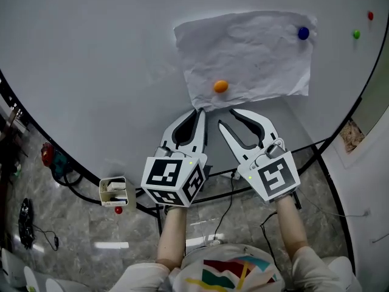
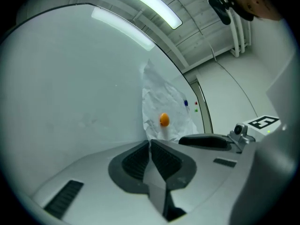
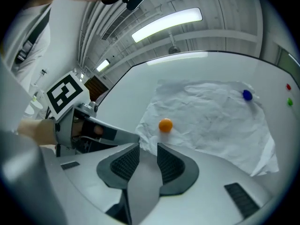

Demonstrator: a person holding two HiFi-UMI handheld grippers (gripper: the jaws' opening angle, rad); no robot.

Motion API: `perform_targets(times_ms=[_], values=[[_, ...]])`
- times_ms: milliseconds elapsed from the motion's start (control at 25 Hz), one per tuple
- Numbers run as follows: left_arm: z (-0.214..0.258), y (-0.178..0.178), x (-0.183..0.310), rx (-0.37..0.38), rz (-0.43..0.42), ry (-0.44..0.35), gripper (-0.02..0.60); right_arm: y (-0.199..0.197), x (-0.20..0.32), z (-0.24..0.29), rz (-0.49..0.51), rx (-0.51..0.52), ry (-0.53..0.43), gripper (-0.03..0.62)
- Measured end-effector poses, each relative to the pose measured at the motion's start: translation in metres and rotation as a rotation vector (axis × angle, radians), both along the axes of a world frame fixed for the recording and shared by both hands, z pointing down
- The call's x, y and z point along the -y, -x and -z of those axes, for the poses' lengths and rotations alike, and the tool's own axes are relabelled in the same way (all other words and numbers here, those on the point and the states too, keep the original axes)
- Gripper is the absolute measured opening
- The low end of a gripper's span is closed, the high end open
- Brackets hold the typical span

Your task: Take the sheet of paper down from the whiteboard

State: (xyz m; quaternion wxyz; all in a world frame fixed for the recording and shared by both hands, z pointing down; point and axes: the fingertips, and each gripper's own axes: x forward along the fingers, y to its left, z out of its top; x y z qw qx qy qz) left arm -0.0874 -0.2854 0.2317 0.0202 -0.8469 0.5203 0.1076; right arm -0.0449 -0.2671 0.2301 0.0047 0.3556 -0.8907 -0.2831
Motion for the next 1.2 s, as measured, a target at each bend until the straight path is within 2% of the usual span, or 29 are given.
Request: perform_targets(times_ms=[120,240,480,840,1200], values=[[-0.001,0.002,0.002,-0.010,-0.016,0.017,0.049,-0.011,0.004,0.024,-0.100,0.025,-0.087,0.123],[-0.001,0.002,0.005,0.002,-0.020,0.020,0.048,-0.007,0.010,0.039,-0.198,-0.057,-0.142,0.123],[0.000,0.001,0.004,0.014,-0.038,0.017,0.046,0.014,0.021,0.054,-0.235,-0.092,-0.188,0.123],[0.000,0.001,0.005,0.023,-0.043,0.005,0.046,0.012,0.026,0.047,-0.220,-0.117,-0.156,0.122],[0.000,0.001,0.006,0.024,-0.040,0.000,0.046,0.006,0.032,-0.022,-0.214,-0.145,-0.012,0.121]])
